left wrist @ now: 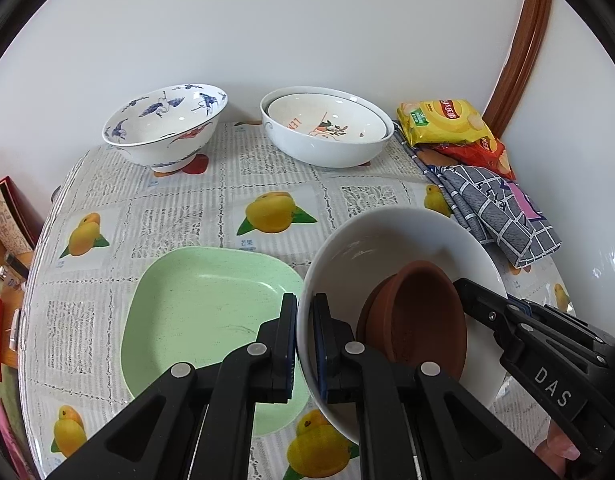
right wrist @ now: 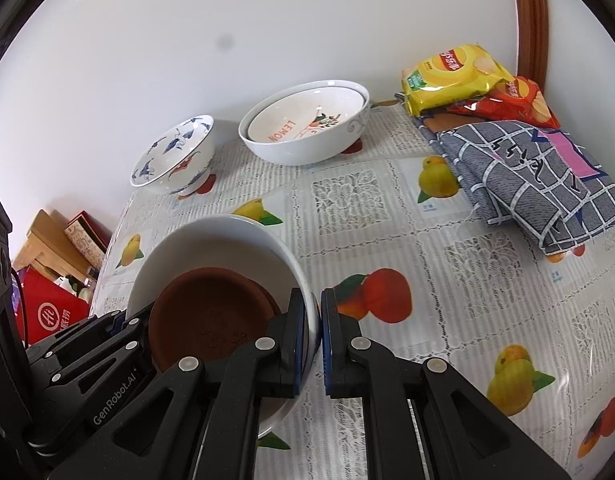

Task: Organize plates and bowls
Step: 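Lift the white bowl with the right gripper and carry it toward the green plates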

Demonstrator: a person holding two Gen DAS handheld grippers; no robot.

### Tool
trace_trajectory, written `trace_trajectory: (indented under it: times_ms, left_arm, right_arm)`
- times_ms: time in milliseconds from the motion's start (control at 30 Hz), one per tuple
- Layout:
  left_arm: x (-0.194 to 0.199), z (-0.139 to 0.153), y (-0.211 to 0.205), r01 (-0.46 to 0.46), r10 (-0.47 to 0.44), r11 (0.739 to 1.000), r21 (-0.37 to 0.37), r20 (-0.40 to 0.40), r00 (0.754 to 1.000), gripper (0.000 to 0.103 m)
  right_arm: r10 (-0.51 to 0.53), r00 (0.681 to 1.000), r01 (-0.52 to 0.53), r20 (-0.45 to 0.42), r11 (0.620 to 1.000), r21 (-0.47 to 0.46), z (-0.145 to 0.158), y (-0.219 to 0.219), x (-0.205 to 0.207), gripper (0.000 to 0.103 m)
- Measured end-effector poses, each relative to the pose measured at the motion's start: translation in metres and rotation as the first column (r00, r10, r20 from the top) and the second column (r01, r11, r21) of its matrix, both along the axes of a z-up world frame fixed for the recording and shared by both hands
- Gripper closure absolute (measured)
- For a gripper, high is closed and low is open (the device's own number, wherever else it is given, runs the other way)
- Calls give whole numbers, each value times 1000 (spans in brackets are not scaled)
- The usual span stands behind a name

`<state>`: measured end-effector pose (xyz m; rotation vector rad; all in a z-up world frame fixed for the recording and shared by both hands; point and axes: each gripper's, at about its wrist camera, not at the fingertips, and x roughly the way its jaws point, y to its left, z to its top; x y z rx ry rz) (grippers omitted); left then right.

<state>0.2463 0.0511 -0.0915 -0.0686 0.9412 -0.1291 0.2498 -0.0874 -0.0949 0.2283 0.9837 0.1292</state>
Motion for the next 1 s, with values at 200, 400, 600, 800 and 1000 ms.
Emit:
trace_trajectory:
  times_ms: [200, 400, 600, 800, 1000]
  left_arm:
    - [0, -1, 11, -15, 15, 1000, -2, -4, 1000, 95]
    - [0, -2, 23, -31, 31, 1000, -3, -6, 999, 95]
    - [0, -2, 35, -47, 47, 999, 1, -7, 999, 95]
    - [0, -3, 46, -63, 63, 998, 3, -12, 998, 95]
    - [0, -5, 56, -80, 80, 997, 5, -15, 997, 95]
  right_arm:
    - [14, 1000, -14, -3, 1000, -1, -2, 11, 3, 95]
    - [28, 1000, -28, -4, 1000, 3, -3, 22, 4, 95]
    - [44, 999, -43, -9, 999, 14, -5, 33, 7, 95]
    - [60, 998, -59, -9, 998, 8, -7, 46, 8, 95]
    - [76, 997, -76, -13, 997, 13, -10, 56, 11, 95]
